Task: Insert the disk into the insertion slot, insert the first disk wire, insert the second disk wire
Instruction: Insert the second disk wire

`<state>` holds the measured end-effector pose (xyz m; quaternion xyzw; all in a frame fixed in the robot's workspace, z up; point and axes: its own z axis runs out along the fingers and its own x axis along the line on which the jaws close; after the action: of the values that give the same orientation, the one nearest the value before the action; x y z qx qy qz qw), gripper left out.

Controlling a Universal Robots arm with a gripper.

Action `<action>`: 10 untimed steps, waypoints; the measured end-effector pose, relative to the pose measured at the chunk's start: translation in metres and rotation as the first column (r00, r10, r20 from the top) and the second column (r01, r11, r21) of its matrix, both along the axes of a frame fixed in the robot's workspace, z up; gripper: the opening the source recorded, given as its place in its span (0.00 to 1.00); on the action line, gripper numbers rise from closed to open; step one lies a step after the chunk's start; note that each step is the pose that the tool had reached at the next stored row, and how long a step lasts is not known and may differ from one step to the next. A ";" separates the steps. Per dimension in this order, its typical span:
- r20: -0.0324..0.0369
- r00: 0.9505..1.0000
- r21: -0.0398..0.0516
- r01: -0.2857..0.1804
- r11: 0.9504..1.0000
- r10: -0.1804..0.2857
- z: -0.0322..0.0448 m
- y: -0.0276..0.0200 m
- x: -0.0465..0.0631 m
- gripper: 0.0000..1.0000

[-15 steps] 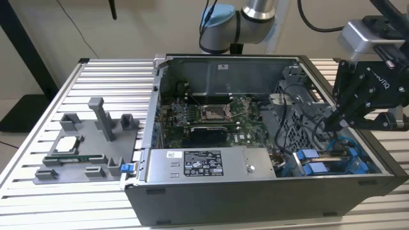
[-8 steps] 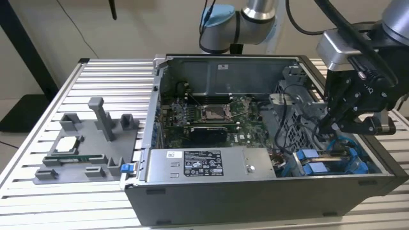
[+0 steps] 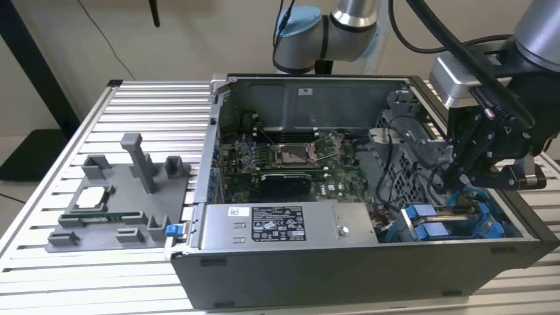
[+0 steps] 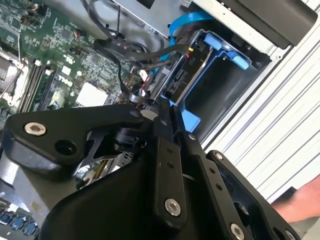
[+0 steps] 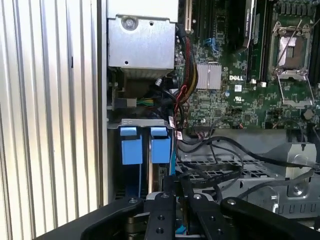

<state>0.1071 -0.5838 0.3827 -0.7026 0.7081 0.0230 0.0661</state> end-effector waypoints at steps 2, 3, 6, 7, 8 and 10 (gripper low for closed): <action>0.001 1.000 -0.009 0.000 1.000 0.000 -0.0025 0.0000 0.000 0.00; 0.001 1.000 -0.011 0.000 1.000 0.000 -0.0042 0.0002 0.000 0.00; 0.001 1.000 -0.012 0.000 1.000 0.000 -0.0097 0.0009 0.000 0.00; 0.001 1.000 -0.012 0.000 1.000 0.000 -0.0116 0.0010 0.000 0.00; 0.001 1.000 -0.012 0.001 1.000 -0.001 -0.0133 0.0010 0.000 0.00; 0.001 1.000 -0.011 0.004 1.000 -0.004 -0.0159 0.0010 0.000 0.00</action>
<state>0.1069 -0.5827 0.3668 -0.7014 0.7097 0.0185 0.0625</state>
